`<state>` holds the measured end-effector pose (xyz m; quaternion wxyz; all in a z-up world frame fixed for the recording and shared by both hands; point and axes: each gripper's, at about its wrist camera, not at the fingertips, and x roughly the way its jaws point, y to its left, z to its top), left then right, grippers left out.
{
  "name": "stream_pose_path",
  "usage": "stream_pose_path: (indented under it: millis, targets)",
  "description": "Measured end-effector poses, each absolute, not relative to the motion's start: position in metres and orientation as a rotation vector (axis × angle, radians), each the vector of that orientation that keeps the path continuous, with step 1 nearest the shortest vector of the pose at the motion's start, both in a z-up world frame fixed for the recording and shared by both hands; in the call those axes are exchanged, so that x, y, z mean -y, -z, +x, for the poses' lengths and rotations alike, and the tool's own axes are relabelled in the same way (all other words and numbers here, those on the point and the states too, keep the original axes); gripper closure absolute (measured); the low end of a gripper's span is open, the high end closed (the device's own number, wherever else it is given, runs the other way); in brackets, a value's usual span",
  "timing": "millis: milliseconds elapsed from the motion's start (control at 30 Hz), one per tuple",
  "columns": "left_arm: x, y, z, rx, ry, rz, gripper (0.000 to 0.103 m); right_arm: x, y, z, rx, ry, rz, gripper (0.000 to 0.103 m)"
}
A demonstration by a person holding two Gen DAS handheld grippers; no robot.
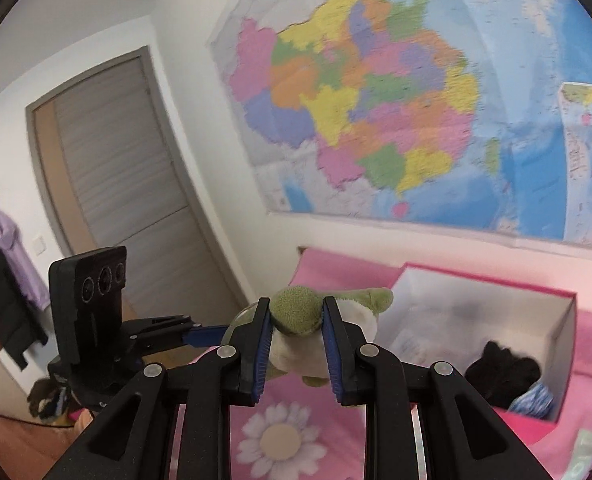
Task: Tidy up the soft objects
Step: 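Lift the frog plush over the pink box and open the left gripper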
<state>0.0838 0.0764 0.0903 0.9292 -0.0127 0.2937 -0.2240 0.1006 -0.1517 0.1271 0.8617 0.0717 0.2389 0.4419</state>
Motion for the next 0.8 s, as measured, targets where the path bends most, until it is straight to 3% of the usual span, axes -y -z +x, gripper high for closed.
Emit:
stream_pose_path:
  millis: [533, 633, 800]
  targets:
    - [-0.055, -0.035, 0.191, -0.817, 0.372, -0.01, 0.047, 0.164, -0.06, 0.206, -0.719, -0.798, 0.294, 0.079]
    - [-0.058, -0.028, 0.2, -0.836, 0.336, -0.039, 0.047, 0.162, -0.044, 0.219, -0.771, -0.774, 0.306, 0.075]
    - [-0.066, -0.03, 0.194, -0.817, 0.316, -0.089, 0.047, 0.159, -0.026, 0.229, -0.832, -0.692, 0.27, 0.059]
